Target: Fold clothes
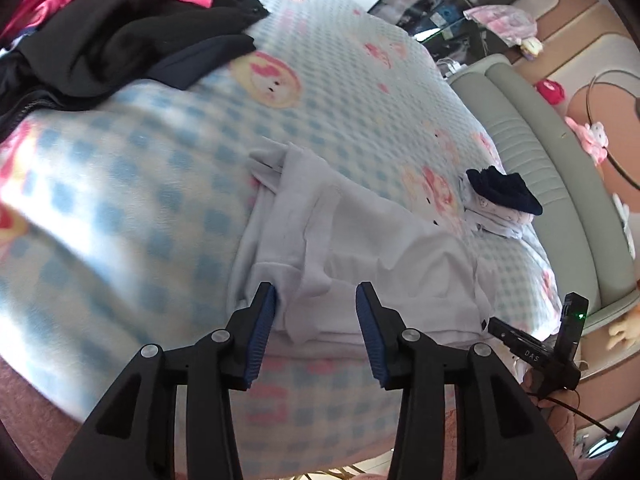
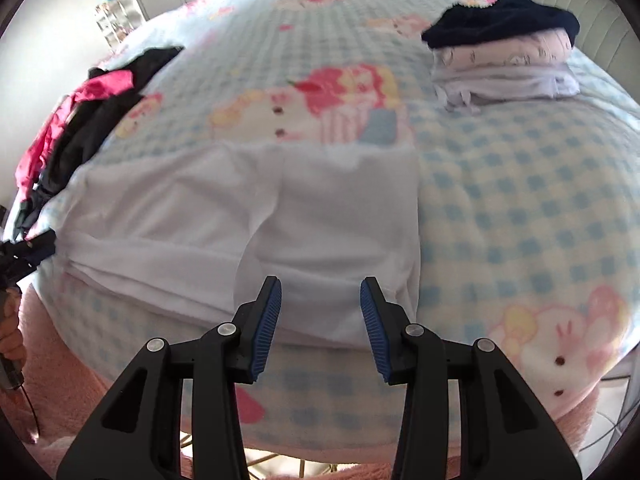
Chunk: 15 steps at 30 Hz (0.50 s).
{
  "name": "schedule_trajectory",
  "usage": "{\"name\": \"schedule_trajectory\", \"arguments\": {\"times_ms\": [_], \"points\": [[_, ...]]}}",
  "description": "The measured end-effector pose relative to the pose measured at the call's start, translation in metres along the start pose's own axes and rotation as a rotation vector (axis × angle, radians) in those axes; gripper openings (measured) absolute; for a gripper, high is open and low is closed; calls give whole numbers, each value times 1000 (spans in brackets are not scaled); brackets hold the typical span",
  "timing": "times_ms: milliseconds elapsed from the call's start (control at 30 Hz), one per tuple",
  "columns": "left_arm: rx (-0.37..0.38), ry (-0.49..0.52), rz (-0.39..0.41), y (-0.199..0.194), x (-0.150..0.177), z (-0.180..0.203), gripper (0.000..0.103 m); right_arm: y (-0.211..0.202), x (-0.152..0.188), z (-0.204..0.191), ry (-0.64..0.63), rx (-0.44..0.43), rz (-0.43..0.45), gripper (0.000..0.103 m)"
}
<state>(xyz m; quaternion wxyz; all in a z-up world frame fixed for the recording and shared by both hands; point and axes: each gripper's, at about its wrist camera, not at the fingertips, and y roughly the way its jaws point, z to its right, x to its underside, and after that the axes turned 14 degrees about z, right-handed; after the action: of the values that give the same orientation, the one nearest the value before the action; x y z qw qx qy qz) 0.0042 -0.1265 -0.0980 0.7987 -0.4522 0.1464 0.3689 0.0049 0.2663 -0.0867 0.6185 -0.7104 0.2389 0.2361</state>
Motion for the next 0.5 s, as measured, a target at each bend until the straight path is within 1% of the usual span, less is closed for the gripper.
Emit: {"name": "schedule_trajectory", "arguments": {"times_ms": [33,67,100,133,167,267,367,500], "points": [[-13,8,-6,4,1,1,41,1,2,1,21,-6,-6,42],[-27,16,-11,8,1,1,33,1,4,2,39,-8,-9,42],[-44,29,-10,8,2,1,28,0,7,0,44,-7,-13,42],[-61,42,-8,8,3,1,18,0,10,-3,32,-3,-19,42],[-69,54,-6,7,2,1,10,0,13,-7,14,3,-21,42],[-47,41,7,0,3,0,5,-2,16,-10,0,6,-12,42],[-50,71,2,-8,6,4,4,-5,13,-8,13,18,5,42],[-40,101,18,-28,11,11,4,-14,4,-8,-2,46,47,42]]}}
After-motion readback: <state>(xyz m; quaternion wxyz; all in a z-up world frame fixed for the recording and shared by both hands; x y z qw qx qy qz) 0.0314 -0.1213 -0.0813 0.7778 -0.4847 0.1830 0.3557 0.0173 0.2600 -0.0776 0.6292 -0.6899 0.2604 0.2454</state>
